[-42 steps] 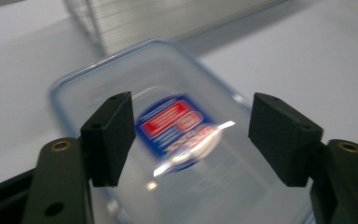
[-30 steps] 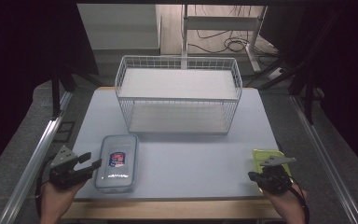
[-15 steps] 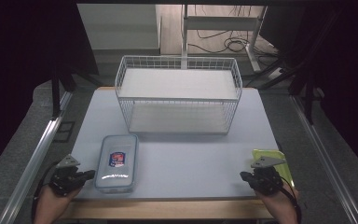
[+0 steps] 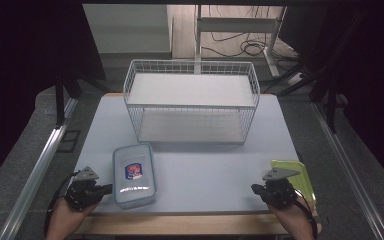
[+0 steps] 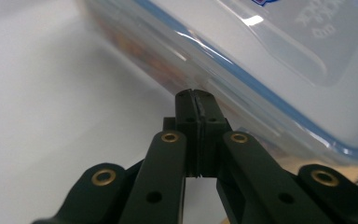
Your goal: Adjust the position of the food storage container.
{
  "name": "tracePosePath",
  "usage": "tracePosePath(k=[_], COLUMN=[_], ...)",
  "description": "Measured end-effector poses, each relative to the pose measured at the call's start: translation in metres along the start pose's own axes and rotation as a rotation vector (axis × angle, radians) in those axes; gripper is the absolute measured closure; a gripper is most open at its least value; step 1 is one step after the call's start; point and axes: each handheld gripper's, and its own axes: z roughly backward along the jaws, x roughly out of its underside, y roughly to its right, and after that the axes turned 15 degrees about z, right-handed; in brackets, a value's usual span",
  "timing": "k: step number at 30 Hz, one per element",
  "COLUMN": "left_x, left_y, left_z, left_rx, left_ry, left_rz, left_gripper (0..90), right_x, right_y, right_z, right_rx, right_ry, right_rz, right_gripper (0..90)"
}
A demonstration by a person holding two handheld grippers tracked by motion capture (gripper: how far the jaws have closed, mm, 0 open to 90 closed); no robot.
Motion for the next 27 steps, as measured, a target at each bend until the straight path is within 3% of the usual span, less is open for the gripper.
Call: tracePosePath(k=[6, 12, 13, 14, 17, 20, 24, 27], left_x=[-0.005, -0.014, -0.014, -0.017, -0.020, -0.021, -0.027, -0.035], left_y=[0.022, 0.052, 0.052, 0.059, 0.060, 0.049, 0.016, -0.005], left_z=[-0.009, -0.028, -0.028, -0.035, -0.036, -0.031, -0.021, -0.021], left_rx=[0.042, 0.092, 0.092, 0.120, 0.121, 0.103, -0.015, -0.061], left_ry=[-0.026, -0.036, -0.036, -0.040, -0.047, -0.024, 0.051, 0.087], left_rz=[-0.067, -0.135, -0.135, -0.147, -0.158, -0.126, -0.046, 0.011], left_gripper=[89.8, 89.7, 89.7, 89.8, 89.8, 89.8, 89.8, 89.8], right_x=[-0.003, -0.009, -0.010, -0.011, -0.012, -0.014, -0.017, -0.021], right_y=[-0.003, -0.008, -0.008, -0.009, -0.011, -0.014, -0.015, -0.017], right_z=[-0.002, -0.007, -0.008, -0.009, -0.010, -0.012, -0.016, -0.018], right_rx=[-0.010, -0.027, -0.031, -0.037, -0.042, -0.045, -0.041, -0.060], right_ry=[0.009, 0.021, 0.023, 0.028, 0.036, 0.043, 0.064, 0.096], right_rz=[0.008, 0.017, 0.017, 0.014, 0.015, 0.023, 0.001, -0.018], right_gripper=[87.6, 88.0, 87.9, 88.1, 88.3, 88.8, 89.1, 89.1])
